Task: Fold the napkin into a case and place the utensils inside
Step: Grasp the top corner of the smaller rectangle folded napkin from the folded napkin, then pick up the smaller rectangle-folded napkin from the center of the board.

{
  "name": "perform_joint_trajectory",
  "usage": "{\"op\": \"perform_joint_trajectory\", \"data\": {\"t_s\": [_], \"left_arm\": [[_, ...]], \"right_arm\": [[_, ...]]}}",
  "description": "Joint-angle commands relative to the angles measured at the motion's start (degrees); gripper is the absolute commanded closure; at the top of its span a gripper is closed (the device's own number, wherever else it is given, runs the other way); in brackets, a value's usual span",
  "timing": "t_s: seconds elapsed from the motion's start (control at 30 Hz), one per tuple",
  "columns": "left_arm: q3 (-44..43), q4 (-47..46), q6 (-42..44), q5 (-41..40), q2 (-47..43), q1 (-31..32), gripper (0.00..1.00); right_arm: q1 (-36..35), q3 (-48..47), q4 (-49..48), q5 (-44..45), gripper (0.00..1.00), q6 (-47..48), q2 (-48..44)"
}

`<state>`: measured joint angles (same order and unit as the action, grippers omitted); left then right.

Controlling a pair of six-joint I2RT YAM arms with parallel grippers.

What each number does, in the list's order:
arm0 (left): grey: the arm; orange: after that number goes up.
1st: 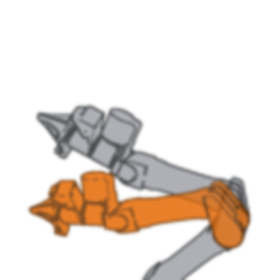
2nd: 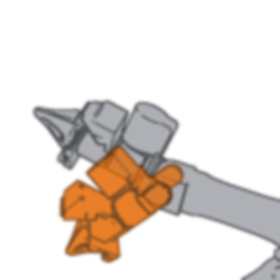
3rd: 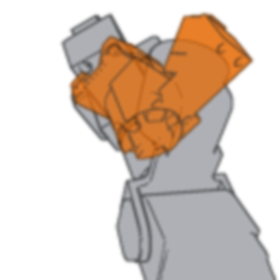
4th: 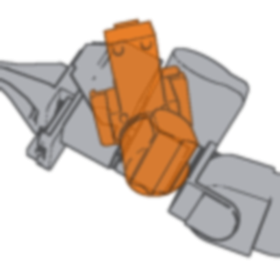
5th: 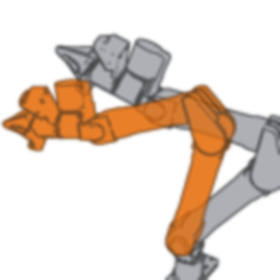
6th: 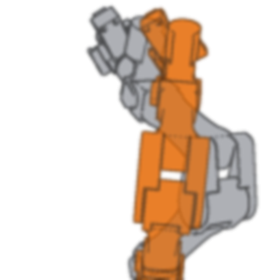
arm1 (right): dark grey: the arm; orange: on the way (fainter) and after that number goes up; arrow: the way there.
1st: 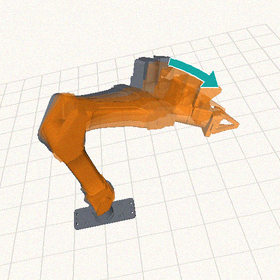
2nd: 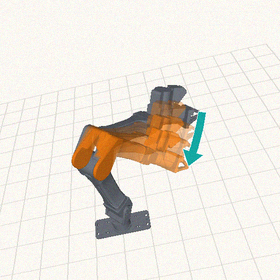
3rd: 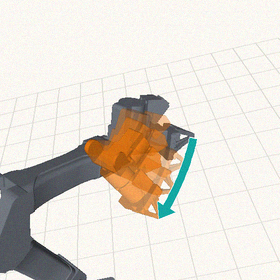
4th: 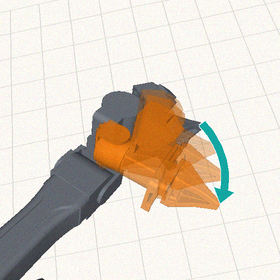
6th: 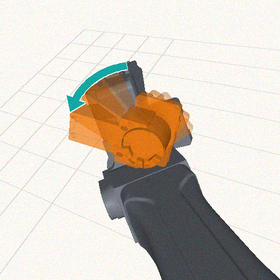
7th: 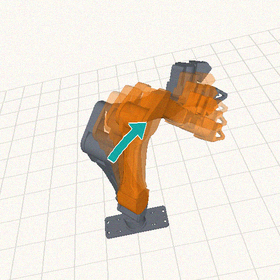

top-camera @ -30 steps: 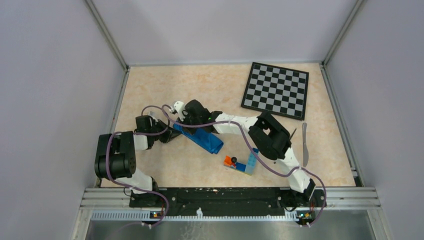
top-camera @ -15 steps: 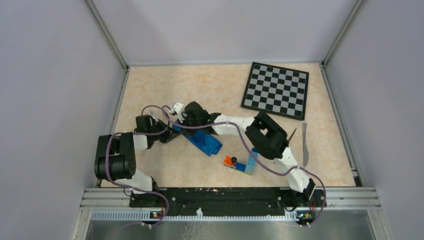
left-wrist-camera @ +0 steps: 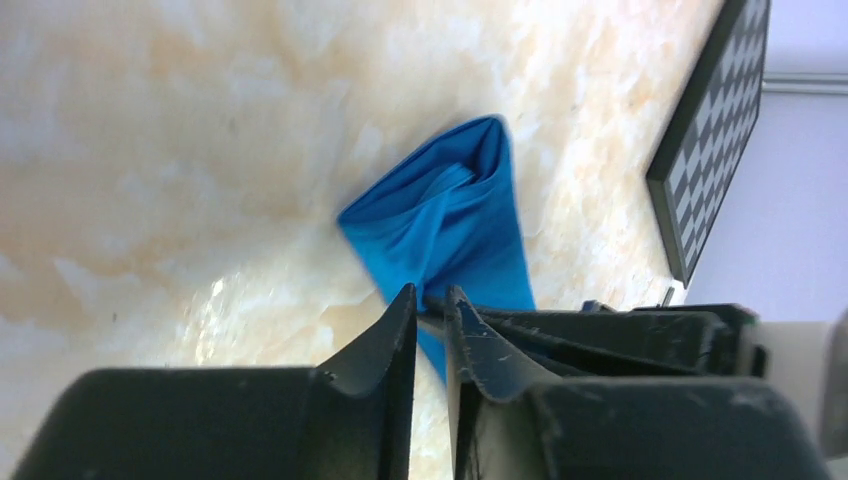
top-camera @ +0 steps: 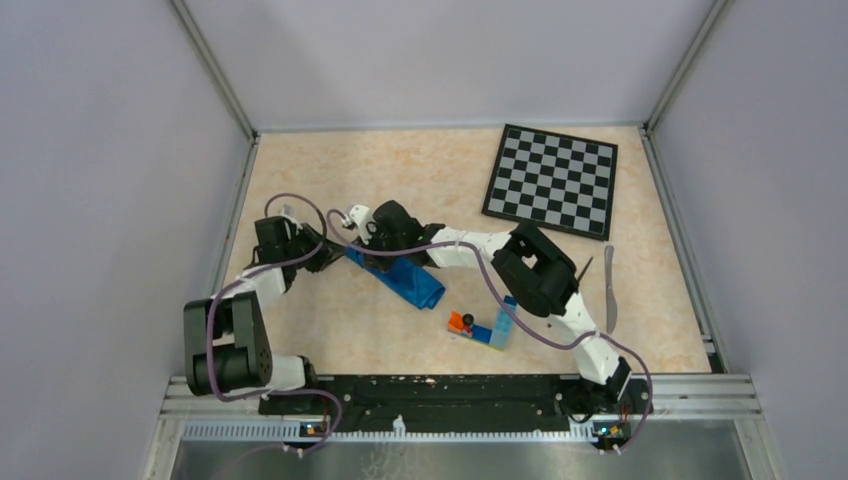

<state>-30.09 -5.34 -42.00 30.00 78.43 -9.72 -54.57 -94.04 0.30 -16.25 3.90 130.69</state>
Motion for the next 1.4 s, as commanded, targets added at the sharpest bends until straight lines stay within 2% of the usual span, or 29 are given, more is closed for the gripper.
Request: {"op": "perform_joint_trajectory", "data": {"t_s": [0.0, 0.1, 0.37, 0.6, 0.63, 0.7, 0.8, 0.9, 1.17, 1.37], "left_arm": [[-5.9, 0.01, 0.75, 2.27, 2.62, -0.46, 0.84], [-5.76, -3.1, -1.19, 3.81, 5.02, -0.28, 0.89], [-4.6, -10.64, -2.97, 7.03, 11.33, 0.72, 0.92], [-5.94, -12.33, -3.58, 4.15, 22.19, 2.34, 0.96], [-5.95, -11.8, -3.6, 3.53, 23.2, 2.39, 0.97], [-5.84, -10.35, -2.89, 1.9, 24.06, 2.29, 0.98], [-6.66, -7.04, -1.79, -0.56, 23.21, 2.29, 1.0], [-7.88, -4.32, -0.97, -0.81, 23.12, 2.17, 1.0], [-8.35, -4.31, -1.77, 0.55, 23.85, 2.25, 1.0], [-8.76, -4.18, -1.87, 1.04, 23.68, 2.3, 1.0]], "right_arm": [[0.48, 0.79, -1.65, -2.32, 1.0, 0.41, -0.95], [0.51, 0.77, -1.93, -2.38, 1.0, 0.25, -1.05], [0.51, 0.63, -2.11, -3.42, 1.0, 0.12, -0.71], [0.51, -0.75, 0.84, -1.62, 1.0, 0.7, -1.27], [0.45, -0.93, 2.27, -0.54, 0.97, 0.97, -2.06], [0.14, 0.19, 4.33, 2.63, 0.83, 1.99, -4.51], [-0.48, 7.66, 1.3, 5.73, 0.51, 4.48, -10.91], [-1.14, 11.3, 1.02, 8.37, 0.41, 6.57, -14.06], [-3.58, 12.99, 1.09, 12.37, 0.38, 9.14, -13.49], [-4.69, 11.01, 2.67, 15.12, 0.48, 8.5, -10.63]]}}
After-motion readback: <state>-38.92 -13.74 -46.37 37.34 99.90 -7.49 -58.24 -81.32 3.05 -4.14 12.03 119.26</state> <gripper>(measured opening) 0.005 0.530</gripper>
